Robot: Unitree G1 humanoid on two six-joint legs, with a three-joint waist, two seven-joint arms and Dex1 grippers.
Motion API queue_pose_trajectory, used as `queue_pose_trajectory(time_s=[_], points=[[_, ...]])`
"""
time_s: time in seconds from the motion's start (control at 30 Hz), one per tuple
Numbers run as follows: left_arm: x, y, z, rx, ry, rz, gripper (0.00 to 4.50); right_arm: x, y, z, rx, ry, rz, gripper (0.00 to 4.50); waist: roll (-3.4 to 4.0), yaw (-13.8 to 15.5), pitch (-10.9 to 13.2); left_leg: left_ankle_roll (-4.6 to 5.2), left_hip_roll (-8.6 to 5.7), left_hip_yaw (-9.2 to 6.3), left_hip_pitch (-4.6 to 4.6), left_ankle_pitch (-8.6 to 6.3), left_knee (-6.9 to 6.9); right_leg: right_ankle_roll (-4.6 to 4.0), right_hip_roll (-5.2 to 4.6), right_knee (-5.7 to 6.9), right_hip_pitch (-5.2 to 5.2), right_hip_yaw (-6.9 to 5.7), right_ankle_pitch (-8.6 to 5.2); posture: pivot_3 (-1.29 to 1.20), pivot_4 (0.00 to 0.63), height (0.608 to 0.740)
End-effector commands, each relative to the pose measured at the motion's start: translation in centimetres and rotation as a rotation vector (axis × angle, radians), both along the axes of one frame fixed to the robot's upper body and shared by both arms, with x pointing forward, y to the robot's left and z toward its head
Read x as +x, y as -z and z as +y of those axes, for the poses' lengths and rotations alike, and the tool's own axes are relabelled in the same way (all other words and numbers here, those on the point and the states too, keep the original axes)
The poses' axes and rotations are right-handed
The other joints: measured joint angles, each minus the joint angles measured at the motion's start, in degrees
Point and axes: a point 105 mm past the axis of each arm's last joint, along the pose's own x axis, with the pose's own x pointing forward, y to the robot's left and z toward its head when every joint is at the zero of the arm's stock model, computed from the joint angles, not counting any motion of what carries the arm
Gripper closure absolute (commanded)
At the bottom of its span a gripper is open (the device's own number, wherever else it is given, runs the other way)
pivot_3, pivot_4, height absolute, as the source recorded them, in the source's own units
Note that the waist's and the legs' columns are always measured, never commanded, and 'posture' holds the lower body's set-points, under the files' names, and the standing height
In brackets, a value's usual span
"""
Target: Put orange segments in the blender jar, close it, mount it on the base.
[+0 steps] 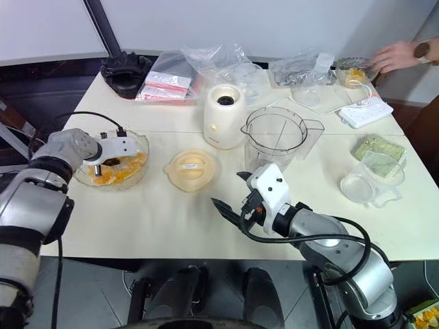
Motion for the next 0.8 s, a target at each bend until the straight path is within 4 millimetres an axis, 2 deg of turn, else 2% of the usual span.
queue_pose_trajectory(time_s=[0.03,0.13,0.27,0.37,0.47,0.5,0.63,0.67,0.73,0.8], points=[[0.7,-2.9,-0.1,-0.036,0.019,-0.074,3.54,-0.1,-0.4,0.5,0.017,-0.028,-0.033,0.0,0.0,0.08,0.0,0.0,-0.02,0.0,-0.05,0.0,0.0,-0.01,-0.01,0.0,-0.05,0.0,0.0,0.0,0.15,0.74],[0.8,-3.8,-0.3,-0.079,0.026,-0.089,3.54,-0.1,-0.4,0.6,0.021,-0.037,-0.036,0.0,0.0,0.17,0.0,0.04,-0.05,0.02,-0.2,-0.01,0.0,-0.07,-0.02,0.0,-0.18,0.01,0.04,0.0,0.15,0.74],[-0.1,-4.6,-0.2,-0.232,0.022,-0.062,3.54,-0.1,-0.3,0.2,0.012,-0.036,-0.039,0.0,-0.04,0.04,0.02,0.05,-0.07,0.01,-0.56,0.0,0.1,-0.19,-0.01,0.05,-0.51,0.0,0.13,0.0,0.15,0.74],[-0.6,-6.2,-0.3,-0.493,-0.007,-0.094,3.54,-0.3,-0.5,-0.8,0.0,-0.022,-0.044,0.0,-0.04,-0.3,0.03,0.05,-0.06,0.01,-0.66,0.0,0.09,-0.2,0.01,0.06,-0.63,0.0,0.13,0.0,0.15,0.74],[-1.2,-9.4,-0.2,-0.704,0.024,-0.156,3.54,-0.9,-0.5,-2.4,-0.017,0.016,-0.03,0.0,-0.04,-0.3,0.03,0.06,-0.06,0.01,-0.67,-0.01,0.09,-0.2,0.01,0.07,-0.64,0.0,0.14,0.0,0.15,0.74],[-1.3,-11.1,-0.4,-0.776,0.048,-0.187,3.54,-1.1,-0.6,-3.2,-0.031,0.04,-0.027,0.0,-0.04,-0.29,0.03,0.06,-0.06,0.01,-0.67,-0.01,0.1,-0.2,0.01,0.08,-0.63,0.0,0.14,0.0,0.15,0.74],[-1.7,-14.8,-1.3,-0.92,0.132,-0.247,3.54,-1.5,-1.1,-4.6,-0.035,0.095,-0.027,0.0,-0.06,0.12,0.03,0.07,-0.05,-0.01,-0.67,-0.01,0.16,-0.2,0.03,0.09,-0.59,-0.01,0.14,0.0,0.15,0.74],[-1.6,-16.7,-2.5,-1.008,0.182,-0.276,3.54,-1.6,-1.6,-5.2,-0.023,0.126,-0.033,0.0,-0.06,0.27,0.03,0.07,-0.05,-0.02,-0.66,0.0,0.2,-0.2,0.03,0.1,-0.56,-0.02,0.14,0.0,0.15,0.74],[-1.6,-20.7,-6.6,-1.175,0.355,-0.266,3.54,-1.7,-2.2,-7.1,-0.037,0.198,-0.044,0.0,-0.11,0.96,0.05,0.07,-0.05,-0.12,-0.68,0.0,0.32,-0.19,0.03,0.1,-0.47,-0.1,0.15,0.0,0.15,0.74],[-1.8,-23.1,-10.6,-1.28,0.5,-0.221,3.54,-1.7,-2.6,-8.5,-0.045,0.246,-0.05,0.0,-0.16,1.9,0.05,0.07,-0.06,-0.14,-0.73,0.0,0.47,-0.13,0.03,0.08,-0.39,-0.15,0.18,0.0,0.15,0.74]])
